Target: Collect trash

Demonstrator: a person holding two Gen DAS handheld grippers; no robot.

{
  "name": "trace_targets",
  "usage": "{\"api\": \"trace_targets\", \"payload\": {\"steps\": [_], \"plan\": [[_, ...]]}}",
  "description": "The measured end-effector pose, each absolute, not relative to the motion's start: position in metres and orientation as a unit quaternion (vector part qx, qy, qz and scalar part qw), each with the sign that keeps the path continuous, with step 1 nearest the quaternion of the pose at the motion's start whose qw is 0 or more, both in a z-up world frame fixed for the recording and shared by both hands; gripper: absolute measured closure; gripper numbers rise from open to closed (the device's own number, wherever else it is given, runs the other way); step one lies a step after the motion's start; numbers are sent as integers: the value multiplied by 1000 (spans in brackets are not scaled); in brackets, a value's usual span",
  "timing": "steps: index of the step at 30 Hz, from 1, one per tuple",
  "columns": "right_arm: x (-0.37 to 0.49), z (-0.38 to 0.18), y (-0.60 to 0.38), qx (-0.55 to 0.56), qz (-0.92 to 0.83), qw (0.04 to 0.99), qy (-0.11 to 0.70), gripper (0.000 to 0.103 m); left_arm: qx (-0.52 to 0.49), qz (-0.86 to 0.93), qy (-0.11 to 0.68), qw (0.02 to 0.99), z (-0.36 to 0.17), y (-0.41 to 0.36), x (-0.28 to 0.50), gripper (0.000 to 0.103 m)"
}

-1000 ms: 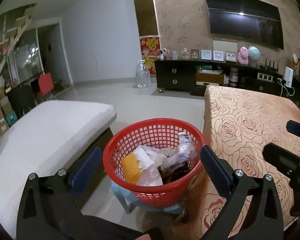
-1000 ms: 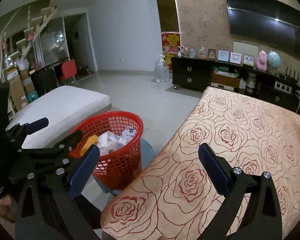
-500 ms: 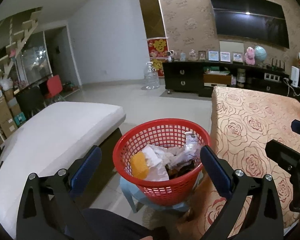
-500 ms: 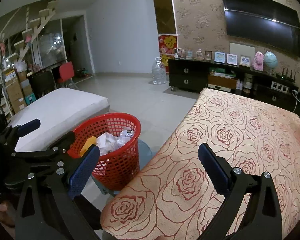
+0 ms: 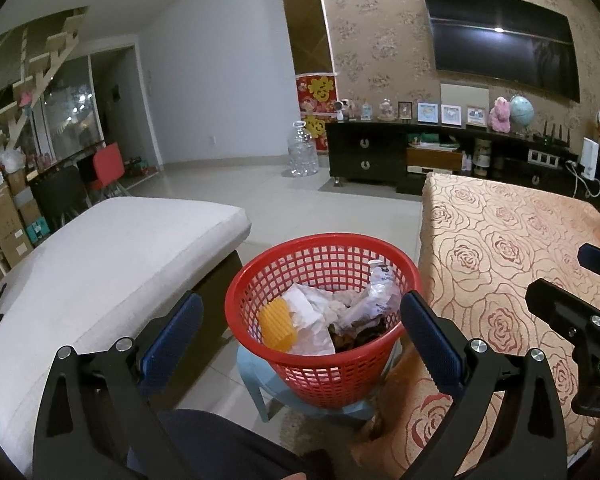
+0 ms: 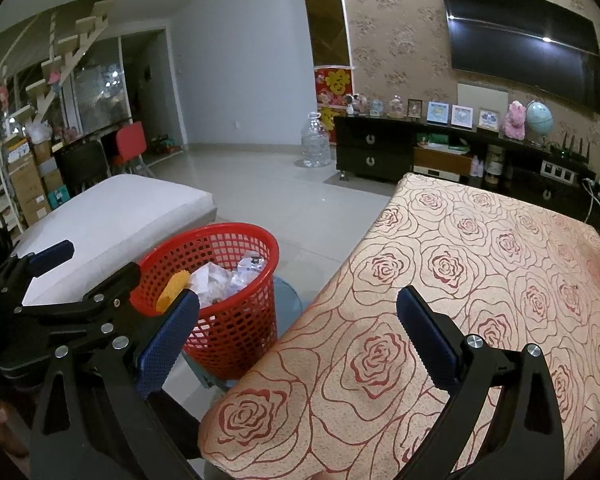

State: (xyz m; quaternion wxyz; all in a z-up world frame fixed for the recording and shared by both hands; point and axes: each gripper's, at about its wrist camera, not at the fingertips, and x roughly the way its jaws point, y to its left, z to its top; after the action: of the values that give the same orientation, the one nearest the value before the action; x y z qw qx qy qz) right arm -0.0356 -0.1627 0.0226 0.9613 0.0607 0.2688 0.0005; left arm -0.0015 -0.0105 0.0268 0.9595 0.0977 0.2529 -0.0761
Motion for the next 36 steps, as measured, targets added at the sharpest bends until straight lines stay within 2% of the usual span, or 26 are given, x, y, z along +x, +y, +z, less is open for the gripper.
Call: {"api": "trace_targets", "payload": {"steps": [36], "plan": [[-34,16,-166,65,8,958,277,7,95,-77,256,959,25,-9,-3,8]]}}
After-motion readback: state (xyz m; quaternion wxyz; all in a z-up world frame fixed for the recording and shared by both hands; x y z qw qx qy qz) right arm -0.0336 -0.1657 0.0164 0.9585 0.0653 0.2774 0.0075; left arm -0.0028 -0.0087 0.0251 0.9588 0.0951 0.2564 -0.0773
